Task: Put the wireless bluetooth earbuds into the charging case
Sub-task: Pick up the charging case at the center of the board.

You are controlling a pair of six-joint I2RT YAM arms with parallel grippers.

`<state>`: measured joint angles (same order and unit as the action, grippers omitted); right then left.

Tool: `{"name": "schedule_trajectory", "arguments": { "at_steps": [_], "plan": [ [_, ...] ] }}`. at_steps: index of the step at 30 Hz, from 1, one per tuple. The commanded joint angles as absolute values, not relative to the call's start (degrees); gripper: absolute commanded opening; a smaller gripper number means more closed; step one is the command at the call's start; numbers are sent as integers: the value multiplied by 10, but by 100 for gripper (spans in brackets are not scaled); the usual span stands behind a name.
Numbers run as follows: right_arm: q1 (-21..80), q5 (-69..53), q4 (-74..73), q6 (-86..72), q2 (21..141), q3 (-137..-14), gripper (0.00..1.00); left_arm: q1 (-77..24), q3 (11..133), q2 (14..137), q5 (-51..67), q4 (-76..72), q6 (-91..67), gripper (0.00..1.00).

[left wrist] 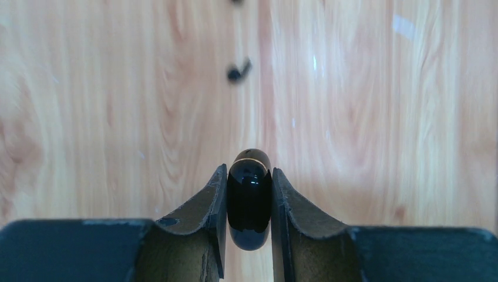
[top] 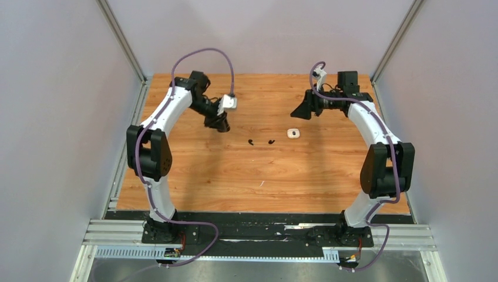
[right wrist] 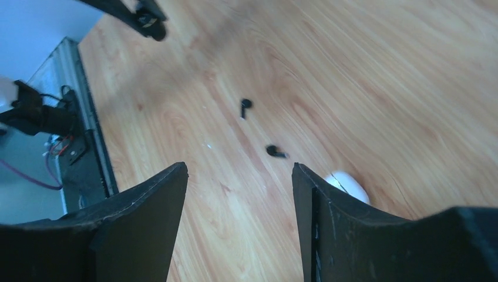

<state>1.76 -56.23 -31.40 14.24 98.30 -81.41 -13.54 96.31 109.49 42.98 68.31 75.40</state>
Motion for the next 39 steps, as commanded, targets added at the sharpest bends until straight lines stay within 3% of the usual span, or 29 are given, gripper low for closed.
{"name": "schedule_trajectory", "arguments": {
  "at_steps": [1,8,20,30,39],
  "plan": [
    [81,-651,-256,154,1000,-891,65,-166,1114,1140,586,659,478,0],
    [131,-726,-226,99,1077,-966,66,-171,1233,1209,709,582,243,0],
    [157,-772,-166,4,1152,-1012,62,-173,1127,1171,710,303,18,0],
    [179,-781,-91,-98,1175,-1013,62,-181,1114,1167,727,214,-40,0],
    [183,-767,-31,-159,1171,-993,46,-185,1100,1159,759,206,-68,0]
  ]
}}
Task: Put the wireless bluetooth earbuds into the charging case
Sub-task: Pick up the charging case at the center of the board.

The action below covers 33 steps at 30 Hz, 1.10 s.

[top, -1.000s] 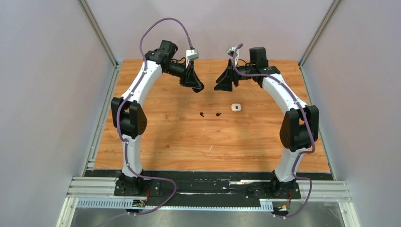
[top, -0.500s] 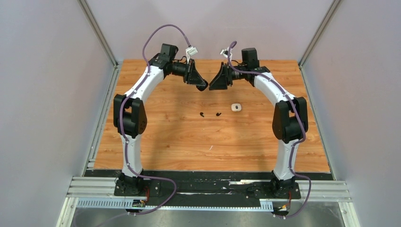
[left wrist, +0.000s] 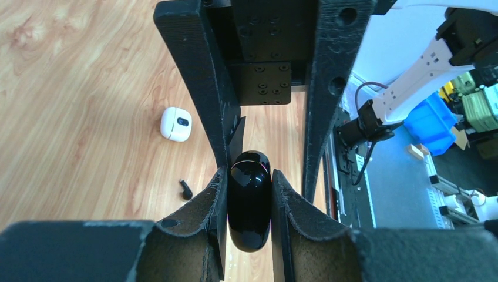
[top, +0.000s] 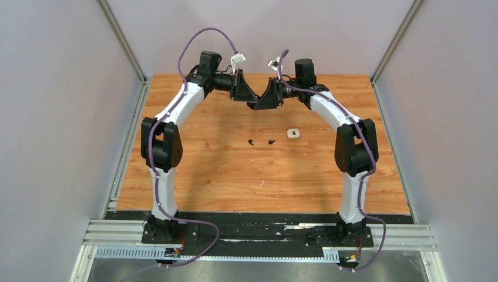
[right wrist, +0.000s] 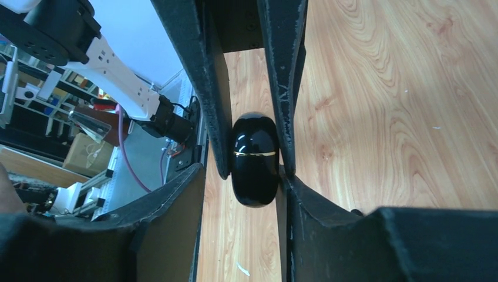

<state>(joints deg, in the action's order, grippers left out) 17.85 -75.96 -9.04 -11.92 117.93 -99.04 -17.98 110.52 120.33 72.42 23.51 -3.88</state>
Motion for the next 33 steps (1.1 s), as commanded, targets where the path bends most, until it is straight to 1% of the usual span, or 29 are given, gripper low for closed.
{"name": "schedule_trajectory", "arguments": {
  "at_steps": [1,2,3,6,7,8,9,11,13,16,18,19,23,26,33],
  "plan": [
    [184,-765,-28,-161,1170,-989,44,-185,1099,1160,763,204,-74,0],
    [183,-764,-24,-164,1167,-986,42,-186,1098,1160,771,198,-85,0],
    [183,-764,-20,-168,1166,-982,37,-188,1098,1160,773,197,-88,0],
    [183,-775,-10,-172,1161,-971,13,-191,1097,1159,774,191,-101,1],
    [184,-777,-9,-171,1159,-967,5,-193,1095,1158,772,187,-106,4],
    [182,-777,-9,-168,1156,-963,0,-194,1094,1158,769,176,-121,12],
    [182,-775,-8,-167,1151,-958,0,-194,1093,1157,762,170,-129,23],
    [180,-771,-5,-164,1140,-946,0,-194,1087,1152,747,147,-153,34],
    [177,-766,8,-164,1131,-936,0,-194,1083,1147,732,134,-167,38],
    [173,-766,22,-167,1125,-931,0,-194,1081,1141,723,130,-182,39],
    [171,-766,26,-168,1125,-932,0,-192,1075,1136,718,122,-194,43],
    [170,-766,27,-168,1125,-932,0,-192,1070,1135,714,109,-209,47],
    [168,-767,30,-168,1119,-924,0,-183,1052,1127,710,42,-274,51],
    [166,-767,32,-168,1113,-915,0,-172,1046,1124,708,30,-286,52],
    [165,-777,51,-182,1113,-914,0,-173,1027,1118,735,43,-258,53]
  ]
}}
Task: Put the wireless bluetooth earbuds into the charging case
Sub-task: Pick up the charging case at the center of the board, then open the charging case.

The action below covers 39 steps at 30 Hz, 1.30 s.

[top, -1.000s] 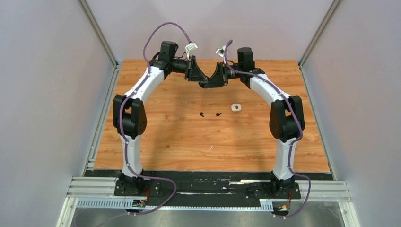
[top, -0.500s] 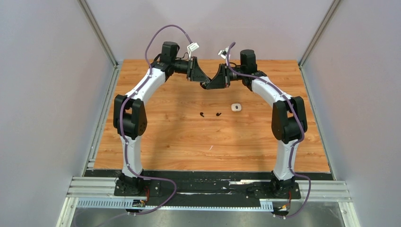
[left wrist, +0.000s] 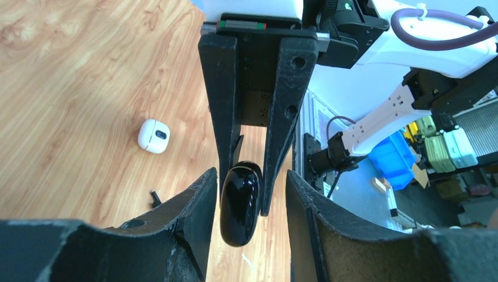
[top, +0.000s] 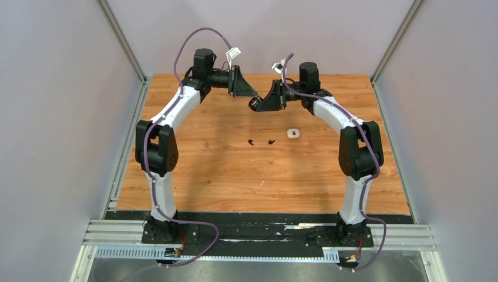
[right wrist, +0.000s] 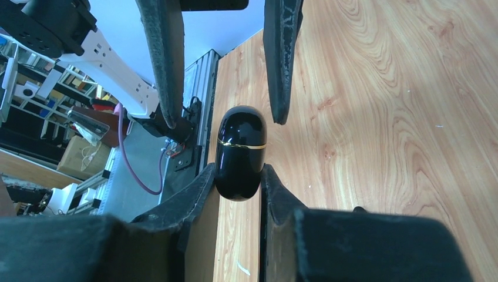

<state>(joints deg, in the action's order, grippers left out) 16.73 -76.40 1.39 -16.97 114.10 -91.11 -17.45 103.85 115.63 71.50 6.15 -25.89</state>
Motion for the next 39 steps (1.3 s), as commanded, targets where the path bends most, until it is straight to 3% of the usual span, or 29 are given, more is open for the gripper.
{"name": "schedule_trajectory", "arguments": {
  "at_steps": [1,8,14,16,18,21,26,29,31,32,34,39],
  "plan": [
    [165,-778,52,-183,1114,-915,0,-174,1027,1118,738,46,-254,53],
    [165,-786,63,-190,1109,-911,0,-174,1036,1122,749,129,-186,47],
    [164,-784,65,-195,1109,-908,0,-174,1031,1124,758,118,-191,14],
    [164,-780,66,-200,1111,-909,10,-175,1029,1124,761,111,-196,2],
    [164,-776,66,-205,1112,-910,27,-176,1028,1123,765,108,-199,0],
    [164,-775,71,-217,1116,-912,36,-178,1025,1121,769,106,-200,0],
    [164,-776,81,-236,1121,-912,35,-180,1025,1121,774,104,-201,0],
    [165,-794,91,-237,1125,-911,6,-180,1026,1122,771,103,-205,0],
    [164,-796,94,-235,1123,-907,0,-180,1028,1121,756,116,-196,12],
    [165,-798,97,-235,1122,-907,0,-180,1030,1120,747,133,-179,25],
    [164,-805,110,-241,1121,-904,0,-180,1033,1118,743,155,-152,33],
    [164,-821,141,-263,1124,-898,0,-180,1045,1125,757,204,-105,40]
  ]
}}
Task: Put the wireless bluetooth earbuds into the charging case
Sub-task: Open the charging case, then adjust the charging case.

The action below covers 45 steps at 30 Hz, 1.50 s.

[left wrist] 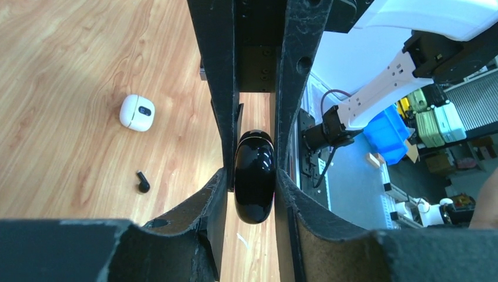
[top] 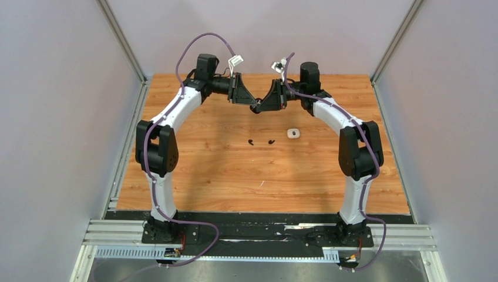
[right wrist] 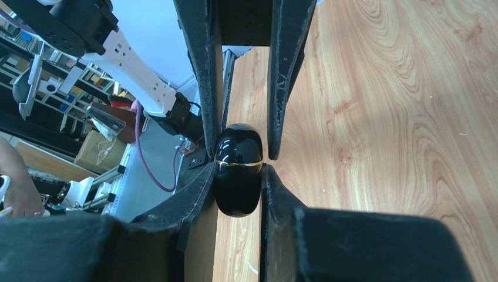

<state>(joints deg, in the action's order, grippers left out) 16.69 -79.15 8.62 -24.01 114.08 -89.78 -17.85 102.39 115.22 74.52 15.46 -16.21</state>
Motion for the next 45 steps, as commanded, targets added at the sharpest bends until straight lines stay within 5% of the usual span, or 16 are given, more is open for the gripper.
{"name": "schedule_trajectory", "arguments": {
  "at_steps": [1,8,20,35,45],
  "plan": [
    [165,-824,147,-265,1124,-897,0,-180,1047,1125,753,211,-97,40],
    [165,-845,164,-264,1119,-894,0,-174,1089,1145,676,345,35,38],
    [164,-848,150,-243,1120,-895,0,-112,1112,1143,652,241,-71,37],
    [167,-842,157,-251,1128,-902,0,-164,985,1064,667,87,-185,58],
    [167,-846,154,-244,1124,-901,0,-174,1005,1091,692,127,-172,51]
  ]
}}
